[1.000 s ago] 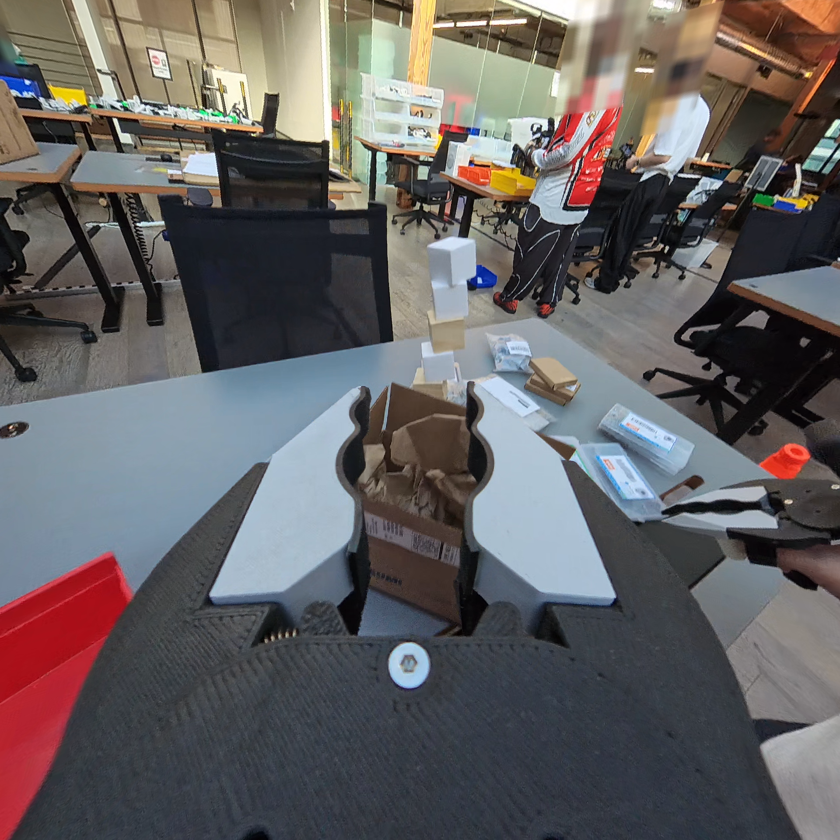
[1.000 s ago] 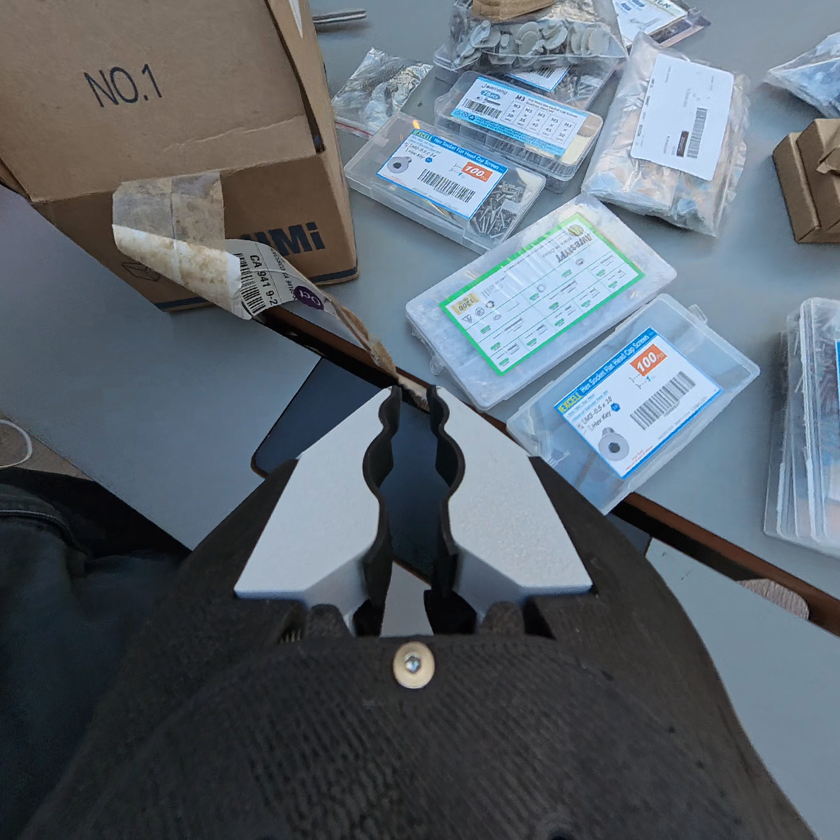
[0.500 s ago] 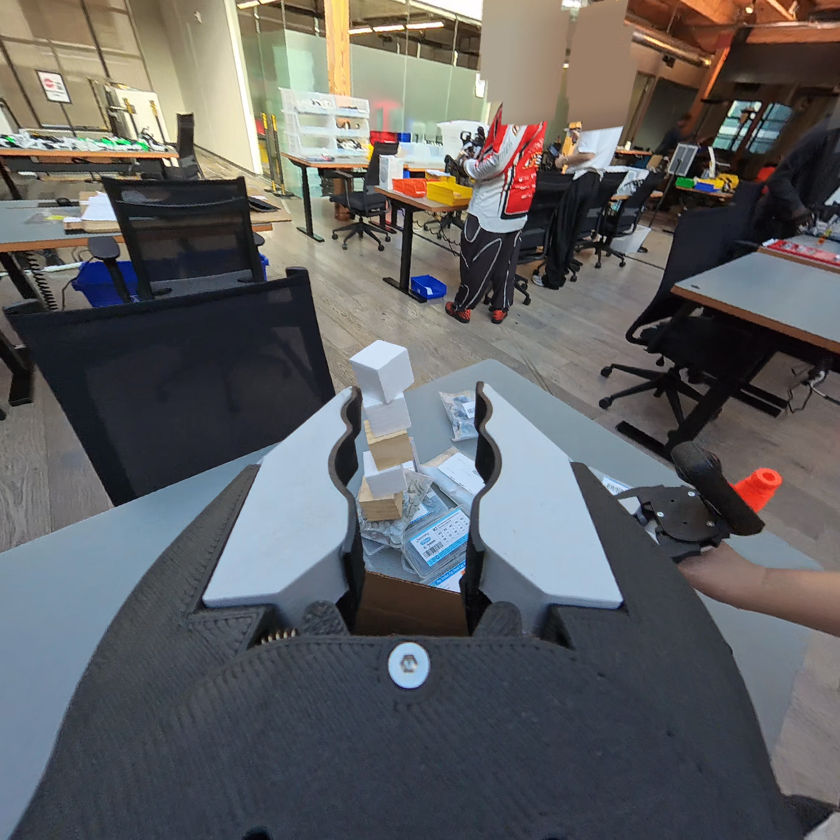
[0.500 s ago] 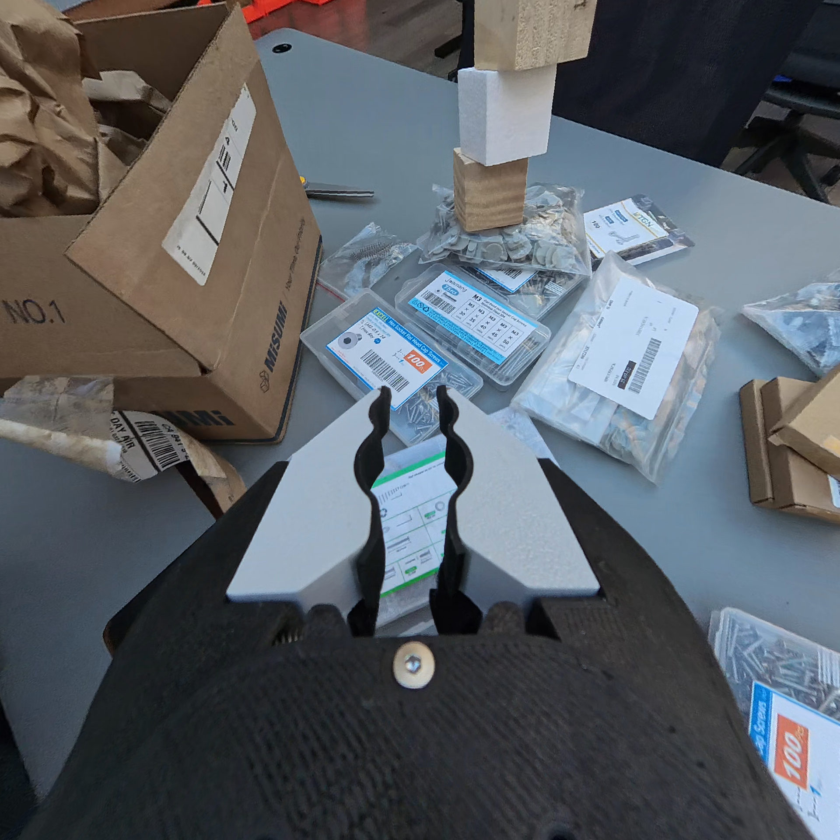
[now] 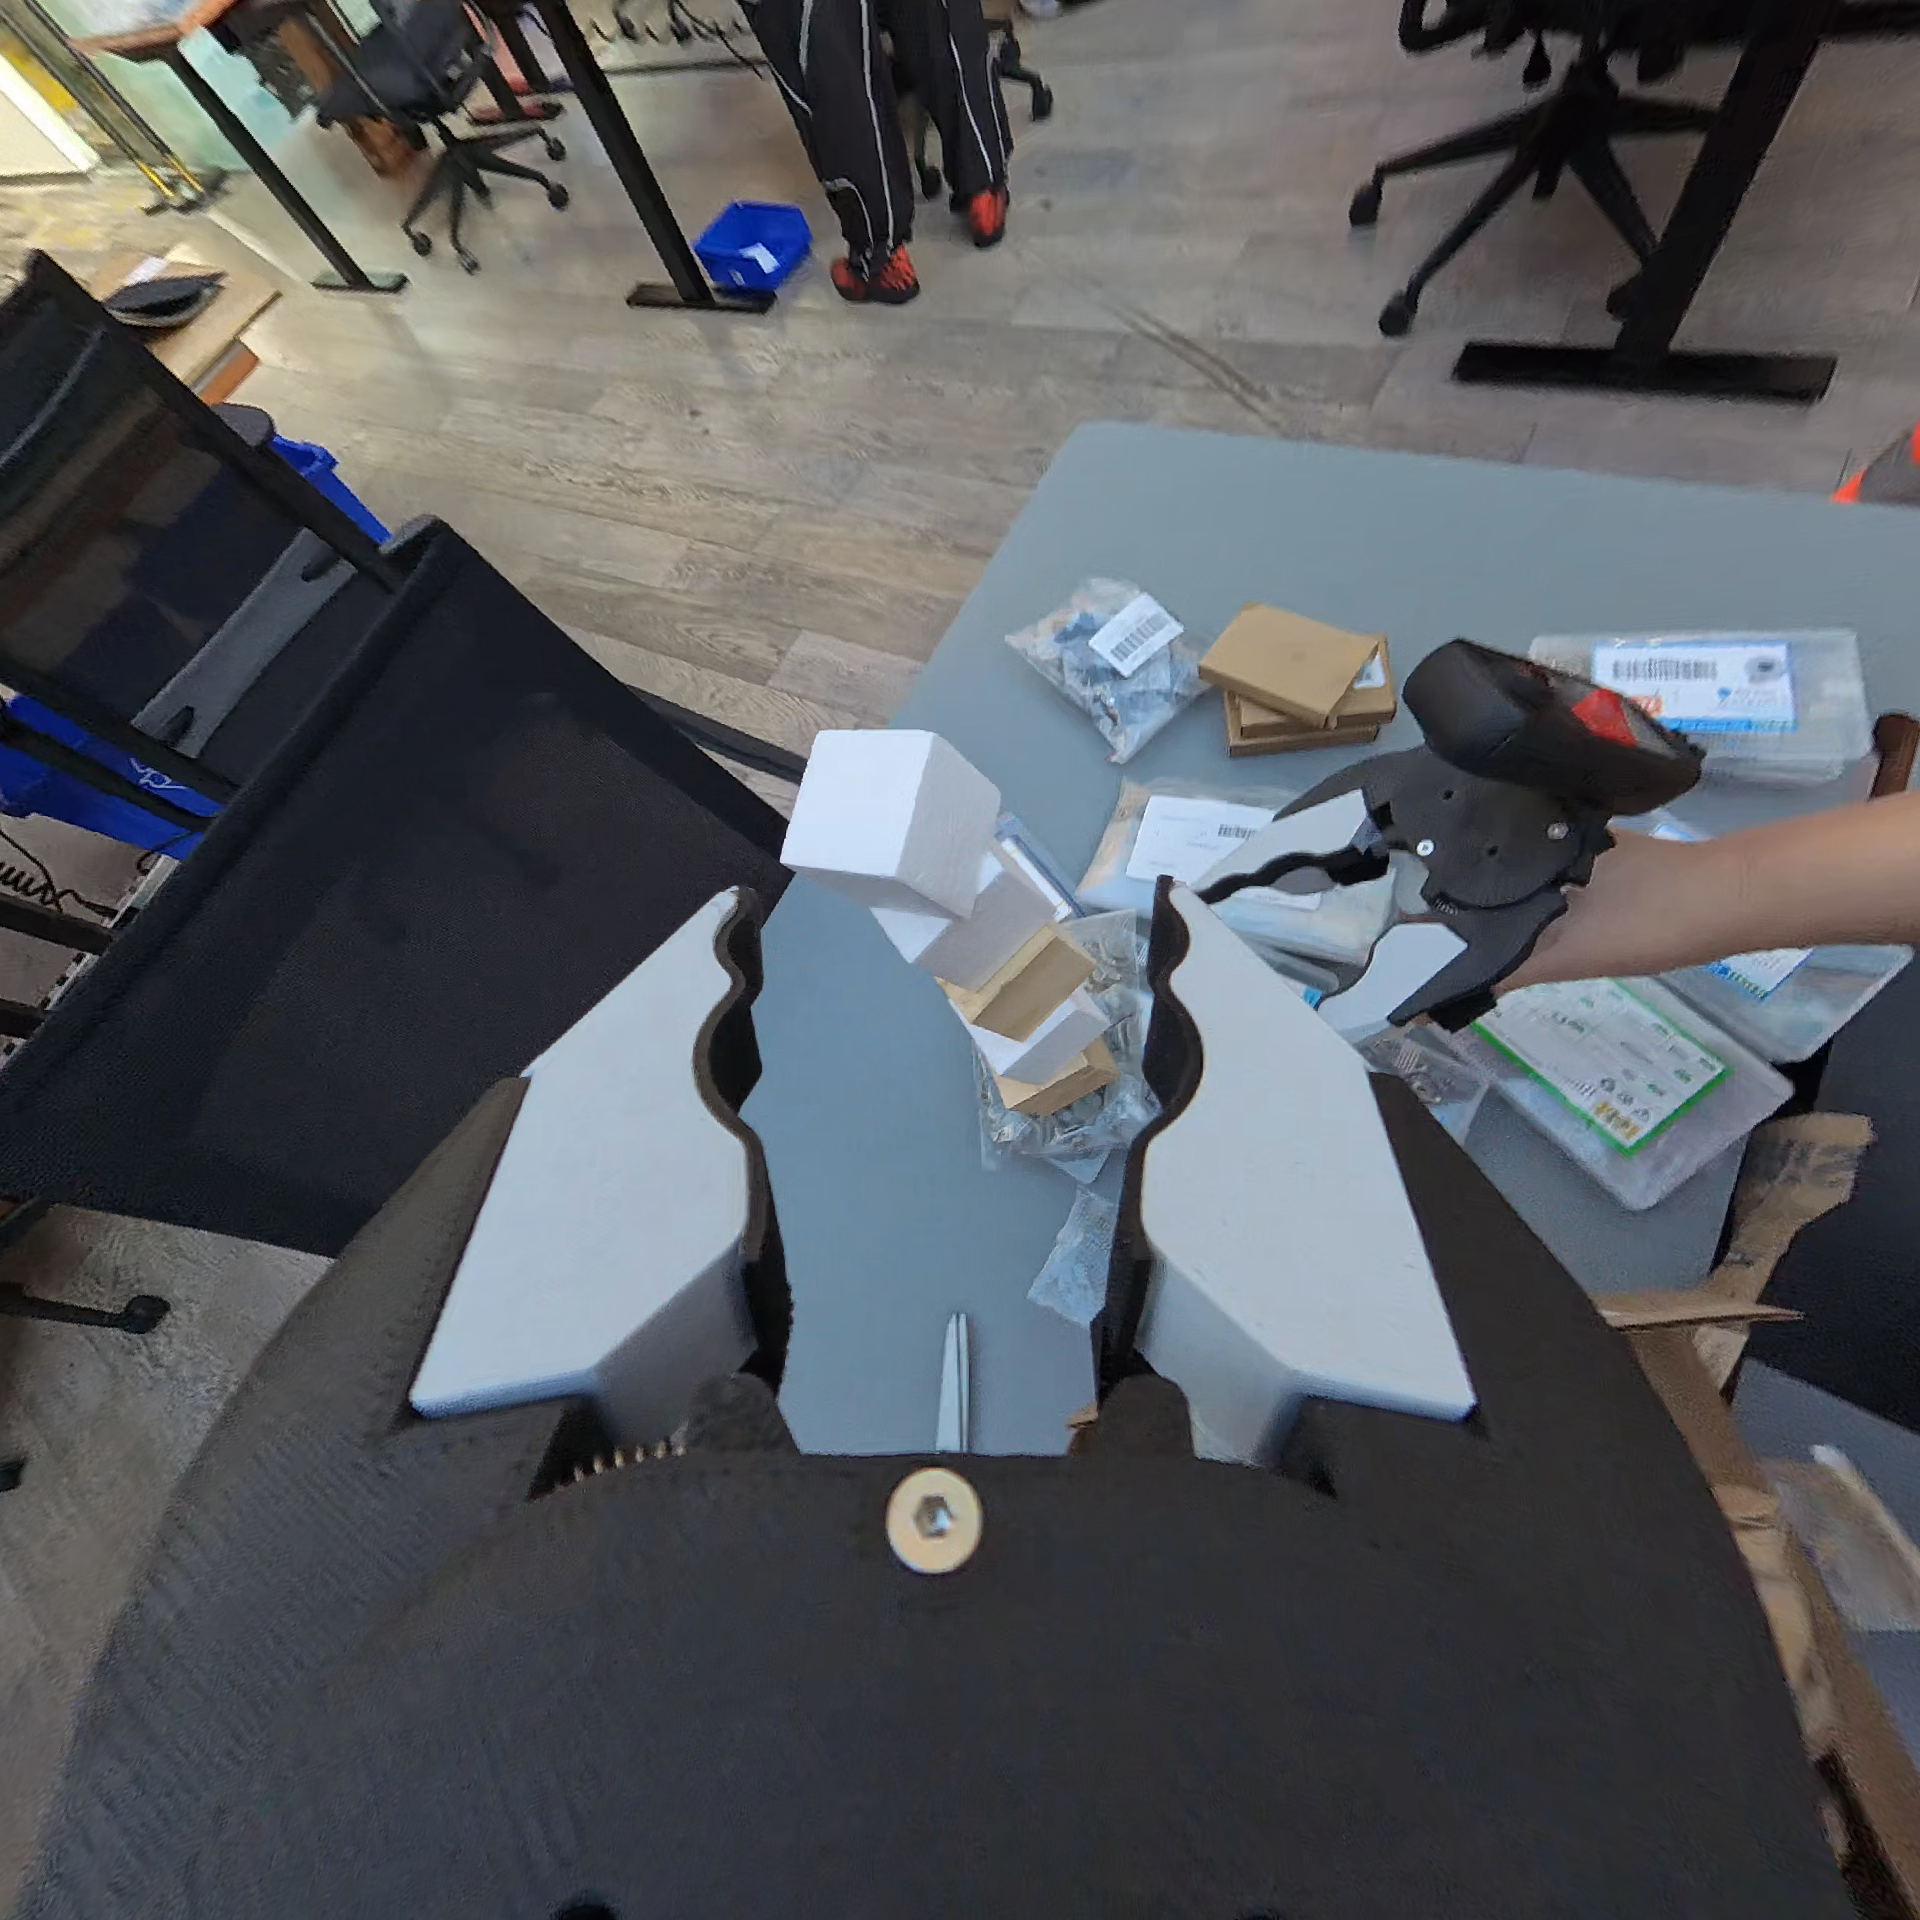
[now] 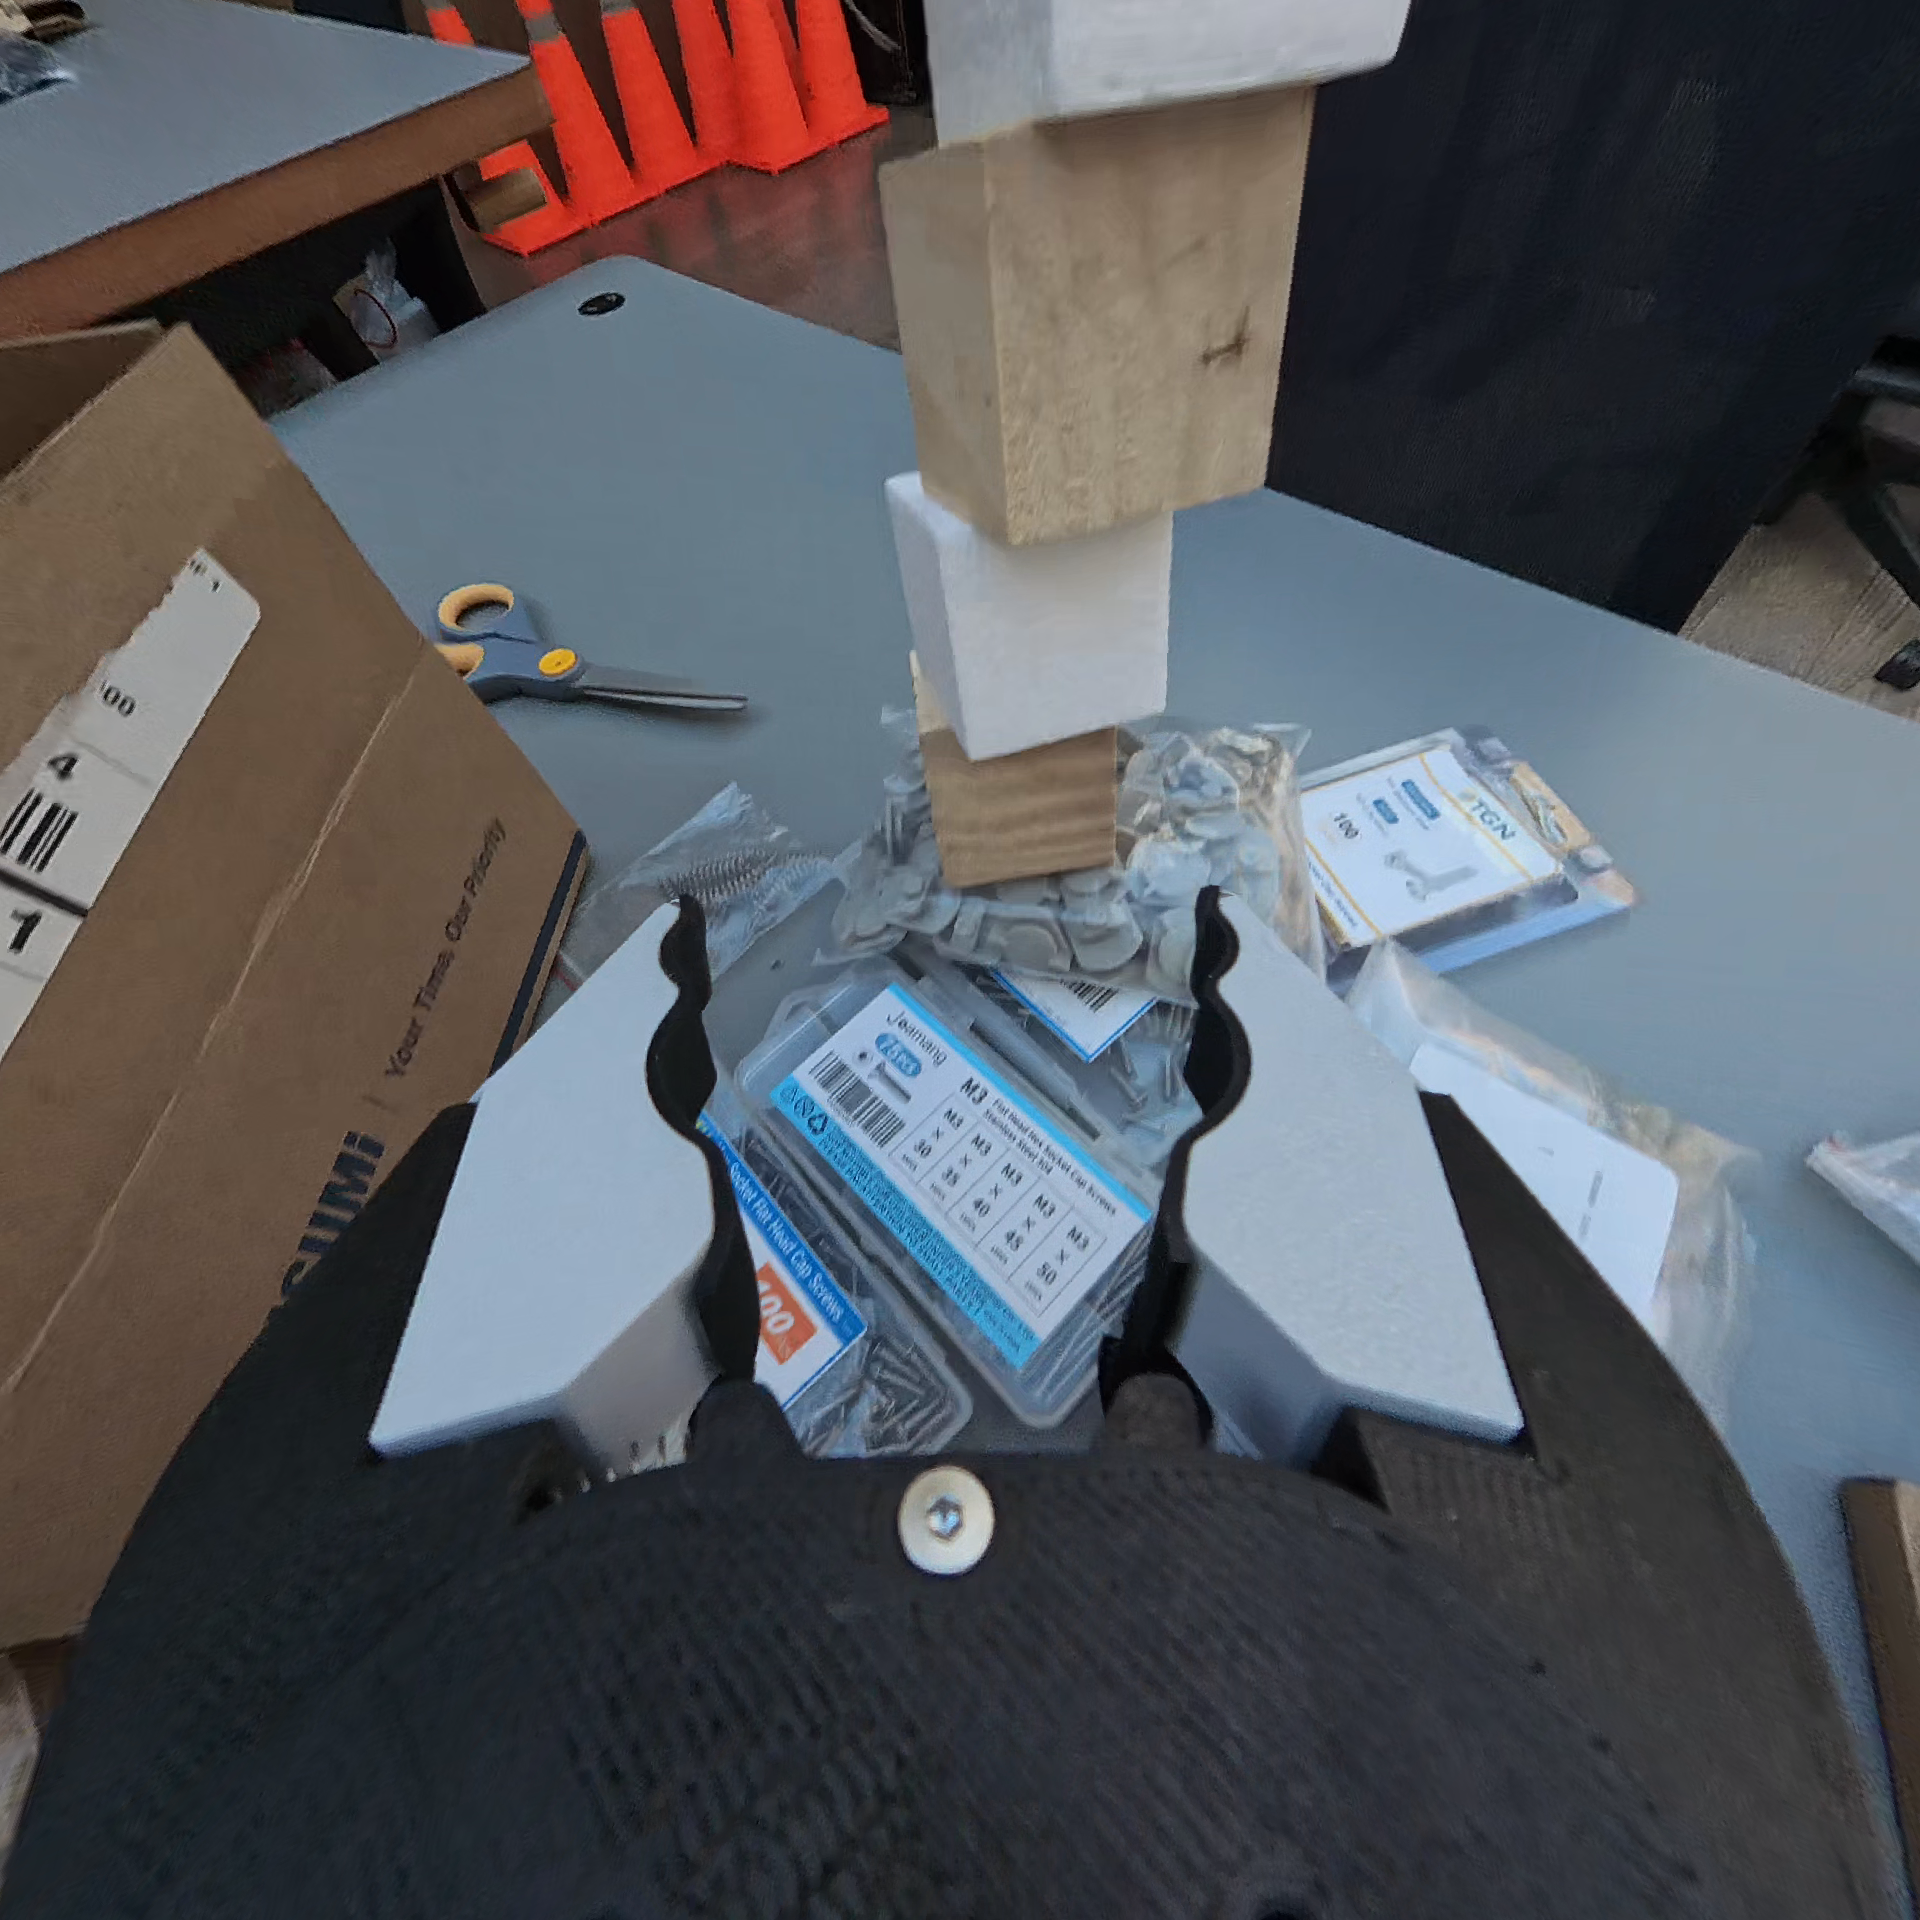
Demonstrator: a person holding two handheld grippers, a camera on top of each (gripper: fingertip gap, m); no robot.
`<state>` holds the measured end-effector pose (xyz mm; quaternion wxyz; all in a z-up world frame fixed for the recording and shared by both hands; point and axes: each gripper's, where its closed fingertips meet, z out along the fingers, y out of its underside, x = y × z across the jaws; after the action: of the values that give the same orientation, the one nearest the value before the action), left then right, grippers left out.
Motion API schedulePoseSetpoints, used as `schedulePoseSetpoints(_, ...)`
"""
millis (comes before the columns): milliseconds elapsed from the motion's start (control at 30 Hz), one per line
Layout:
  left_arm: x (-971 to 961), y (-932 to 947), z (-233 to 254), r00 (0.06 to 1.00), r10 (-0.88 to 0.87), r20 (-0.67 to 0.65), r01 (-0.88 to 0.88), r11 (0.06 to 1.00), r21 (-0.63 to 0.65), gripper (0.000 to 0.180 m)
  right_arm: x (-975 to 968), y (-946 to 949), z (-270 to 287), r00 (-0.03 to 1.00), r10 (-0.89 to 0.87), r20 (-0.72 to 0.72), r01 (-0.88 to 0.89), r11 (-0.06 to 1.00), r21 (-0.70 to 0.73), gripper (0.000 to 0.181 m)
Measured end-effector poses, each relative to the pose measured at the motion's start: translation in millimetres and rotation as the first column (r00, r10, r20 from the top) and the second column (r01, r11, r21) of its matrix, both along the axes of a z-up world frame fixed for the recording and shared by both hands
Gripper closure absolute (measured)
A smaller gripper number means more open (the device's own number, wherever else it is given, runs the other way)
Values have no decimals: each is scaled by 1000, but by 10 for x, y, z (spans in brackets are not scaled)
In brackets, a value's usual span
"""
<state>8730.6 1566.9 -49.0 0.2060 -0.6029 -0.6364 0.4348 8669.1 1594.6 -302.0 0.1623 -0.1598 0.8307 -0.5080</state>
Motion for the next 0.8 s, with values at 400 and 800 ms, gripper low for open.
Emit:
schedulePoseSetpoints(400, -690, -629, -825, 952, -221, 211, 117, 902, 415, 91, -263, -260, 177, 999, -11, 52, 12, 1000, -16, 81)
schedulePoseSetpoints(800, 182, -607, 73, 992, 126, 13, -124, 944, 305, 122, -183, -796, 902, 999, 46, 19, -43, 988, -149, 83)
